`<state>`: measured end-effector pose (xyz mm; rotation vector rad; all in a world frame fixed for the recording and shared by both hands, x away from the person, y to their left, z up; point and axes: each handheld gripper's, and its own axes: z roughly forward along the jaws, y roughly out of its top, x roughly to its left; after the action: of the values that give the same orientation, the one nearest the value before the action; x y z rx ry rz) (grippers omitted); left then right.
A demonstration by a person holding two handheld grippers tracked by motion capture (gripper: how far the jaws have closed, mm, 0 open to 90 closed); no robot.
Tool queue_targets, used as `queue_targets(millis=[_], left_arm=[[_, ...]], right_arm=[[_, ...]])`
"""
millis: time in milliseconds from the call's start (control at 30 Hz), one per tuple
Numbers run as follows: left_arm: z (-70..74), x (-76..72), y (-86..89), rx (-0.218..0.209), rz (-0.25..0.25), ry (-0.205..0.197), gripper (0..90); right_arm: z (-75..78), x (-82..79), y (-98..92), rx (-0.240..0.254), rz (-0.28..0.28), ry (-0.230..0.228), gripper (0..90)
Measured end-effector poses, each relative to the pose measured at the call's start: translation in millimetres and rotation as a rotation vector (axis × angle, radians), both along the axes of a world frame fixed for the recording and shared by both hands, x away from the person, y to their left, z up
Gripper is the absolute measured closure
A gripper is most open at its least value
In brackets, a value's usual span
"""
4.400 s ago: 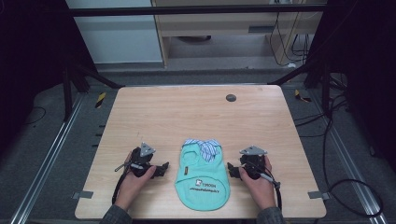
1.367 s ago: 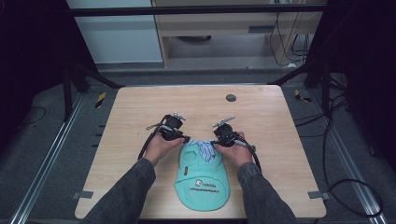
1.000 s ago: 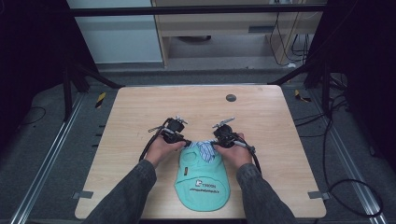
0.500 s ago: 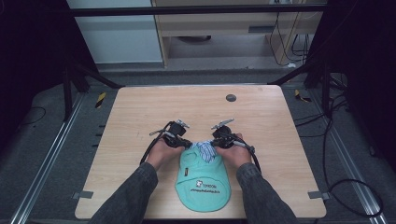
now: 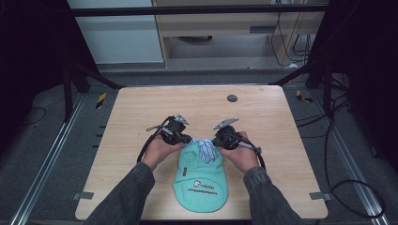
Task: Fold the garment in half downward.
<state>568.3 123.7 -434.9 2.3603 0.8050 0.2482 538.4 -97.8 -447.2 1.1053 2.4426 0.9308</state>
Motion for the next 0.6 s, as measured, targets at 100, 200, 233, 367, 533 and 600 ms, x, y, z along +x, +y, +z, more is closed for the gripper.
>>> queue_targets(millis=[100,200,233,367,533,600], left_arm=[[6.5,-4.9,-1.3,-0.005,-0.012,-0.021,85.4],[8.3,-5.5,-1.4,-0.008,-0.015,-0.024,85.4],[8.8,-5.4,-1.4,-0.011,-0.015,-0.026,85.4],[11.7,-6.0,-1.7,-0.008,-0.019,-0.031,85.4],[20.7,-12.9,-2.2,0.002,-0.032,-0.050,85.4],[21.4,-13.3,-1.8,-0.001,-0.031,-0.050,85.3]], right_arm=[[9.3,-10.4,-2.9,-0.006,0.017,-0.024,83.8],[13.3,-12.5,-3.7,-0.005,0.024,-0.029,83.8],[15.7,-12.7,-3.9,-0.012,0.029,-0.030,83.8],[22.0,-10.4,-5.0,-0.020,0.048,-0.034,83.9],[28.2,-10.8,-6.5,-0.041,0.076,-0.046,83.9],[28.5,-11.1,-6.7,-0.036,0.077,-0.047,83.8]])
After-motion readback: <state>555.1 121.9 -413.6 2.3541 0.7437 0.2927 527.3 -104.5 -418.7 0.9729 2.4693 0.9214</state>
